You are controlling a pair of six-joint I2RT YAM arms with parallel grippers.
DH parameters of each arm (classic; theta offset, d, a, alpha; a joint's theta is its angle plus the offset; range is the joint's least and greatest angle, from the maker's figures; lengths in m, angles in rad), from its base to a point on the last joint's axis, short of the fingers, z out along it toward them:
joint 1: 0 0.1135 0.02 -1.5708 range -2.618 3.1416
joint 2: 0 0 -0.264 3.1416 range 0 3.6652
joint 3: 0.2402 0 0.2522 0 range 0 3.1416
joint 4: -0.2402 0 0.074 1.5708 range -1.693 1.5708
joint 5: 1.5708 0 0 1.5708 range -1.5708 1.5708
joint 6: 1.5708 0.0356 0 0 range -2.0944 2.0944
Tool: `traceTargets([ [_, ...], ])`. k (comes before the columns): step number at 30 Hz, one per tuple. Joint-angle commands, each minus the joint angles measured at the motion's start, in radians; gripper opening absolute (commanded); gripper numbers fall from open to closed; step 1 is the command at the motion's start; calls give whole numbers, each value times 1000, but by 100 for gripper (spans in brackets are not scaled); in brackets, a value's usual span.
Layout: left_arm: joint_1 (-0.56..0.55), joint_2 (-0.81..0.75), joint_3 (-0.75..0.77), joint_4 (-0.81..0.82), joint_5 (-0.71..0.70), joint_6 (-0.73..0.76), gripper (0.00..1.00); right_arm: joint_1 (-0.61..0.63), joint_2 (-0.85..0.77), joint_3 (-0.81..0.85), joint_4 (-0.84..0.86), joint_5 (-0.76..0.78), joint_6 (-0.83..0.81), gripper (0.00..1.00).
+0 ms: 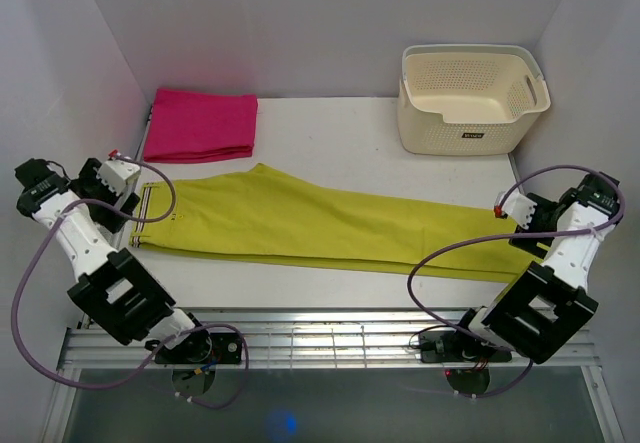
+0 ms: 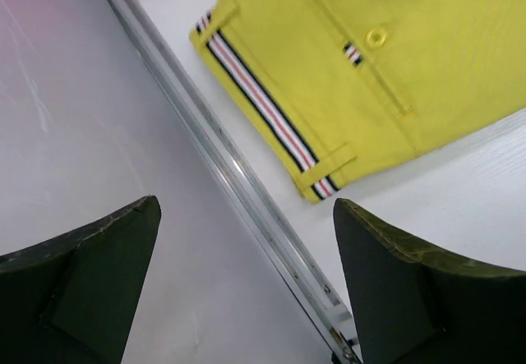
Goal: Fold and stack the trousers
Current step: Fold the trousers
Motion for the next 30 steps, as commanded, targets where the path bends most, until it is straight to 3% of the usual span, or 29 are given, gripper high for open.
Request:
traceTargets([
  [1, -80, -116, 22, -152, 188, -8, 98, -5, -24, 97, -147, -93, -24, 81],
  [5, -326, -159, -40, -108, 116, -237, 97, -5, 64, 210, -207, -120, 117, 74],
  [6, -435, -154, -58, -82, 93, -306, 93, -5, 116, 224, -214, -123, 187, 71],
  [7, -483, -145, -76, -54, 40, -435, 89, -5, 142, 238, -230, -117, 221, 67],
  [9, -576, -87, -125, 26, -6, -544, 76, -5, 208, 257, -237, -106, 296, 63],
  [11, -614, -14, -155, 76, -59, -657, 70, -5, 229, 249, -228, -89, 356, 56],
  [14, -676, 40, -167, 103, -42, -728, 71, -11, 177, 174, -156, -28, 320, 54],
  [20, -840, -5, -315, 139, -110, -561, 72, -23, 39, -41, 9, 67, 148, 56],
  [25, -864, 24, -406, 222, -308, -524, 66, -14, 2, -260, 240, 141, 105, 57],
  [30, -861, 4, -483, 247, -402, -518, 57, 38, 75, -300, 364, 172, 180, 51],
])
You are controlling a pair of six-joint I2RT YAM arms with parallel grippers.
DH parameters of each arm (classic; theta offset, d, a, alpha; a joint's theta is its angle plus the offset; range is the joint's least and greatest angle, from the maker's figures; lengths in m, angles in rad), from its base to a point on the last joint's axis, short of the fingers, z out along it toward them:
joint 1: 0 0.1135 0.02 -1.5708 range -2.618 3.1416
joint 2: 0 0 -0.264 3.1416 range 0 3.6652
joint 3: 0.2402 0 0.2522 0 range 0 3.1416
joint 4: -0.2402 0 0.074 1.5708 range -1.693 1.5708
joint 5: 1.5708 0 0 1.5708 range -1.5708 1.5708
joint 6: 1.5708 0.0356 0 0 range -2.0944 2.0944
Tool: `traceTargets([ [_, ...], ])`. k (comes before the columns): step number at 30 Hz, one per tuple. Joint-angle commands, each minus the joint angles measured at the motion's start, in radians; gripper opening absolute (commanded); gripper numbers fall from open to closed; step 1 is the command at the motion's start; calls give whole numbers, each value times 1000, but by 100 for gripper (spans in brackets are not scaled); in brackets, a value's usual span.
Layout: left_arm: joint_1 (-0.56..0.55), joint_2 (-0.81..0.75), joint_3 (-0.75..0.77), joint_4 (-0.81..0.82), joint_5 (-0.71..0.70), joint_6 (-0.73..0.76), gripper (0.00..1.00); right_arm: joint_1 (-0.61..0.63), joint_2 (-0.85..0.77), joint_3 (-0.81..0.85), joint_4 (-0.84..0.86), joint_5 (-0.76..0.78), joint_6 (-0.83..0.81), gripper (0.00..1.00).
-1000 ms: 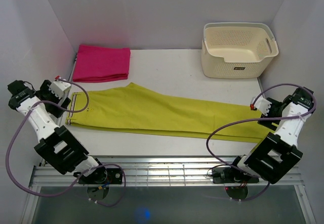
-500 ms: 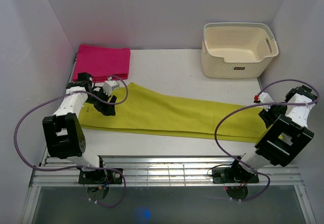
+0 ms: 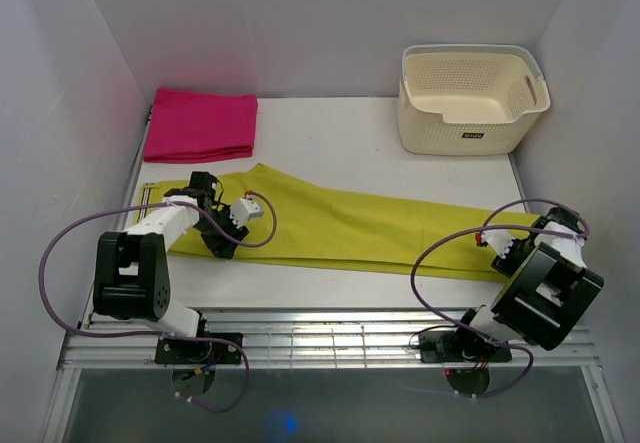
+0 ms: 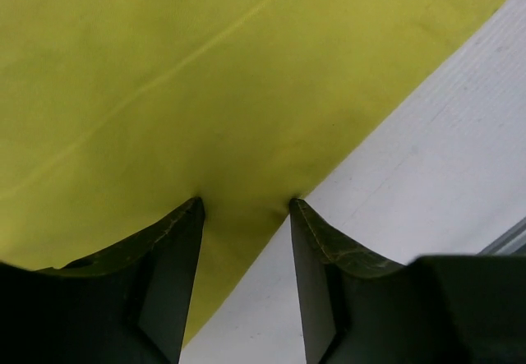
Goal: Fold and stack the trousers
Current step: Fold the trousers
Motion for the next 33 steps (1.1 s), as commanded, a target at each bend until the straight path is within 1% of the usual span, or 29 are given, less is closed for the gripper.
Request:
traceTargets([
  [1, 11, -56, -56, 48, -120, 17, 56, 44, 49, 31, 156, 27, 55, 50],
  [3, 23, -68, -78, 66, -159, 17, 55, 87, 63, 54, 156, 9, 101, 47],
  [6, 66, -67, -85, 71, -170, 20, 52, 156, 71, 81, 170, -4, 144, 44],
  [7, 113, -56, -73, 68, -173, 12, 50, 175, 71, 88, 171, -5, 152, 43],
  [9, 132, -45, -53, 56, -174, -6, 48, 213, 71, 114, 171, -15, 166, 41],
  [11, 146, -42, -10, 24, -141, -29, 47, 233, 69, 143, 152, -37, 181, 40],
  [12, 146, -53, 6, -27, -107, -30, 47, 235, 69, 184, 106, -51, 183, 40],
  [13, 146, -74, 23, -48, -20, -13, 50, 233, 59, 205, 80, -65, 186, 40],
  [14, 146, -132, 48, -64, 23, 1, 56, 229, 48, 225, 51, -89, 181, 40],
  [15, 146, -164, 57, -87, 66, 21, 59, 223, 34, 247, 2, -102, 169, 40],
  [16, 144, -192, 72, -97, 133, 67, 62, 212, -1, 249, -19, -114, 125, 40],
  [17, 141, -215, 79, -110, 158, 91, 62, 204, -22, 244, -32, -117, 97, 40],
  [19, 137, -241, 89, -137, 171, 131, 61, 195, -81, 201, -36, -105, 39, 40],
  [20, 134, -234, 94, -151, 168, 151, 61, 189, -93, 186, -31, -87, -19, 41],
  [22, 134, -200, 109, -202, 160, 217, 60, 183, -112, 149, -31, -68, -49, 44],
  [24, 134, -185, 105, -226, 147, 268, 60, 173, -106, 135, -31, -41, -76, 45],
  [27, 132, -176, 93, -219, 133, 300, 61, 137, -81, 118, -16, -24, -121, 45],
  [30, 129, -168, 94, -211, 131, 309, 64, 104, -43, 114, 15, -21, -133, 45],
  [33, 124, -154, 102, -202, 133, 302, 67, 100, -10, 114, 32, -28, -126, 45],
])
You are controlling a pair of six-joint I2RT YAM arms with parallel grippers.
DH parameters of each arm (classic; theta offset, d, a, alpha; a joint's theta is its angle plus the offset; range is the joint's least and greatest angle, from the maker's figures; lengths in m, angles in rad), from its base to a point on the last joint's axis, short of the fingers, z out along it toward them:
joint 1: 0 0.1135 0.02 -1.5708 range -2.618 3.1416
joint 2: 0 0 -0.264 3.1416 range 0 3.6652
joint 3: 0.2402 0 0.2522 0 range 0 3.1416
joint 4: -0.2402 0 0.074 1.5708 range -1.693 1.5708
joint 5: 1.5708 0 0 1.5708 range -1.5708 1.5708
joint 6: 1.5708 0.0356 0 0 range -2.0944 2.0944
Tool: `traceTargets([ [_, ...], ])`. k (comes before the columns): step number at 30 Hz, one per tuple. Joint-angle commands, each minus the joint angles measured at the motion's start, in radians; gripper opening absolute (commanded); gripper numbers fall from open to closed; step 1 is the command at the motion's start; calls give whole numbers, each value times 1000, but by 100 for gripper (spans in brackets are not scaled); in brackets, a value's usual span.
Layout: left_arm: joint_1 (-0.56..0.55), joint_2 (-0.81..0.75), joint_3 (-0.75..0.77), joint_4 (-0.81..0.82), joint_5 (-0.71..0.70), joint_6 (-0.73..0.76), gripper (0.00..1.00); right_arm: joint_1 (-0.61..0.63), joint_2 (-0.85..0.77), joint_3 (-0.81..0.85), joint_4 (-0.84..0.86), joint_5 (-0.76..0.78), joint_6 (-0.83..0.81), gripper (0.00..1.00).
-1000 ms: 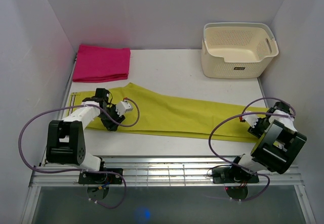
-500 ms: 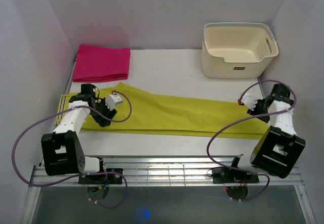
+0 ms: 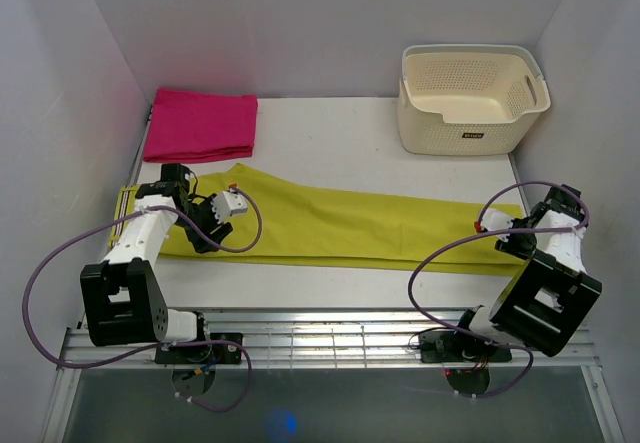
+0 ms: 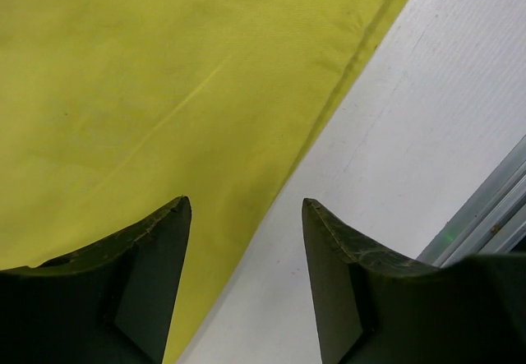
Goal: Fold and stack the trousers
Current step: Fold the trousers
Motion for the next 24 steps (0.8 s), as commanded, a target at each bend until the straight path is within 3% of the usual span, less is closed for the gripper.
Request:
traceTargets([
  [1, -14, 6, 14, -8, 29, 36, 68, -6, 23, -6, 28, -7, -29, 45],
  [14, -23, 29, 2, 34, -28, 55, 71, -6, 6, -156, 156, 31, -87, 46],
  [24, -23, 18, -20, 57, -48, 44, 71, -6, -7, -209, 303, 24, -72, 40],
])
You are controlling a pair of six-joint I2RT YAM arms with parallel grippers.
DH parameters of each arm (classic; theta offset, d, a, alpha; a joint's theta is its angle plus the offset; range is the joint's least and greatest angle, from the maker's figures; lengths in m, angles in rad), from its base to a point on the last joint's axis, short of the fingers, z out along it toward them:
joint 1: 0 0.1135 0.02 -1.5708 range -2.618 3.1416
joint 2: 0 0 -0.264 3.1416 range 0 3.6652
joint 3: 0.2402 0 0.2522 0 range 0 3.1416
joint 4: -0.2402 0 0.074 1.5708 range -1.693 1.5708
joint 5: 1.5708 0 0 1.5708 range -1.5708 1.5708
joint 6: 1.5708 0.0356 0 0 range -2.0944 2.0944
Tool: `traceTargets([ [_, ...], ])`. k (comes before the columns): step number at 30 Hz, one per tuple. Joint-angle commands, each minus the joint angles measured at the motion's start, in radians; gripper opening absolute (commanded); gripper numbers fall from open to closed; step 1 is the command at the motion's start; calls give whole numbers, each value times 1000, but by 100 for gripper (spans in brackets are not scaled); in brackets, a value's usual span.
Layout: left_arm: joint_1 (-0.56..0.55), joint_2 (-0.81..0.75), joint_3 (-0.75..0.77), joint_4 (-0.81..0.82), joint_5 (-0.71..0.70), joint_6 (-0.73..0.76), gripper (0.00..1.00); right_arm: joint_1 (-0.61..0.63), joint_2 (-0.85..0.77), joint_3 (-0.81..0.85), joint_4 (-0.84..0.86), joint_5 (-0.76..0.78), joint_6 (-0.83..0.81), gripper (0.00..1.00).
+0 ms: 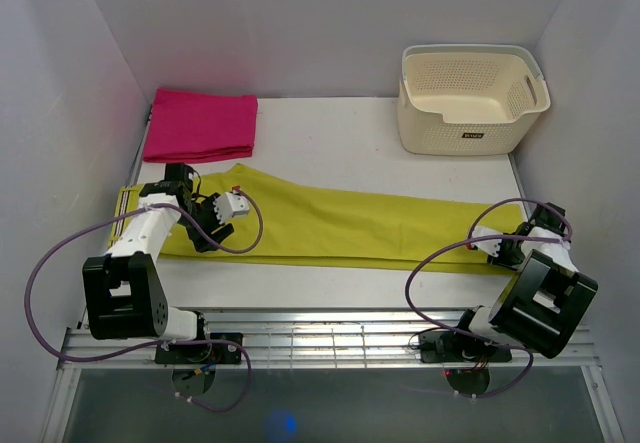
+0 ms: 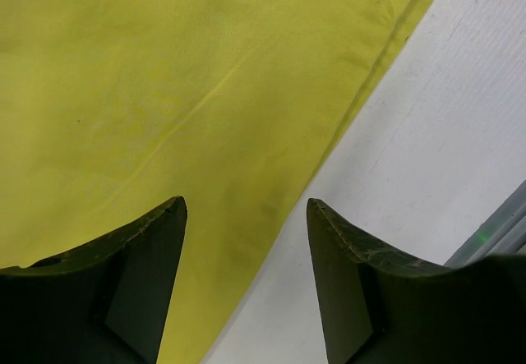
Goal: Fold and stack the trousers
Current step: Fold the trousers
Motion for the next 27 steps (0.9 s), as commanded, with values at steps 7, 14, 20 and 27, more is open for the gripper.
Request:
traceTargets([
  [7, -5, -17, -14, 11, -9, 16, 70, -2, 1, 50, 10, -34, 17, 32],
  [14, -3, -74, -27, -49, -2, 122, 49, -2, 1, 73, -27, -41, 17, 8],
  [20, -3, -132, -93, -69, -35, 225, 52, -2, -14, 88, -45, -50, 17, 8],
  [27, -3, -131, -188, 51, -107, 240, 57, -2, -9, 111, -76, -53, 26, 8],
])
